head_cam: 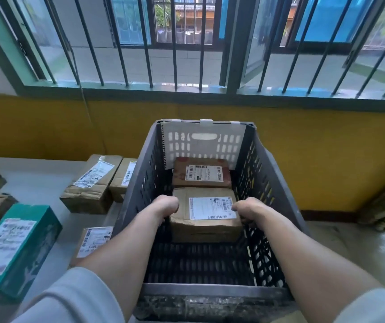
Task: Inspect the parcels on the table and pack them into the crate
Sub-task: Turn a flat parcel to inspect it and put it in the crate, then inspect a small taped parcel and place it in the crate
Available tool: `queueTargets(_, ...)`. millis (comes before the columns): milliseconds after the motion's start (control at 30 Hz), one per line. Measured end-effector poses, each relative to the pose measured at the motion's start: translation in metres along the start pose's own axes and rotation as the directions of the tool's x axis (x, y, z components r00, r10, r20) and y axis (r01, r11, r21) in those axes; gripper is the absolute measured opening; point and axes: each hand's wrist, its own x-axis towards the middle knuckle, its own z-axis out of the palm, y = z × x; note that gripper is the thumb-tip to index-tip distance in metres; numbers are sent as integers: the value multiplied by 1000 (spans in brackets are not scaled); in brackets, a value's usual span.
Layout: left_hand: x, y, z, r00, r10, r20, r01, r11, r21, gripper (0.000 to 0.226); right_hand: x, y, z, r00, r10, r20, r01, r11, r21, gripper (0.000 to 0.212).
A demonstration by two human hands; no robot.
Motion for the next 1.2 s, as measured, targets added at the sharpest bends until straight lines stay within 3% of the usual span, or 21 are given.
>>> queueTargets(267,18,-13,14,999,-32,11,32,999,11,48,17,7,15,995,51,88,-52,999,5,29)
queueTargets(400,18,-12,15,999,-1,47,1,1000,10,40,18,6,17,996,44,75,-45,999,16,24)
queueTargets(600,16,-9,16,997,10,82,-11,1000,18,39,16,5,19,996,14,92,-17,999,33,34)
queueTargets(800,10,-5,15,997,48,53,-48,999,-1,60,14,4,19,999,-16,43,17,1000,-10,38)
queueTargets(1000,4,5,14,989,145,-9,-145,989,-25,53,12,-1,16,996,-48,-69,53,996,69,38)
queueTargets(1200,-9,13,11,962,258,-85,-268,953,-142,39,1,-22,16,971,-163,-173,204,944,258,24)
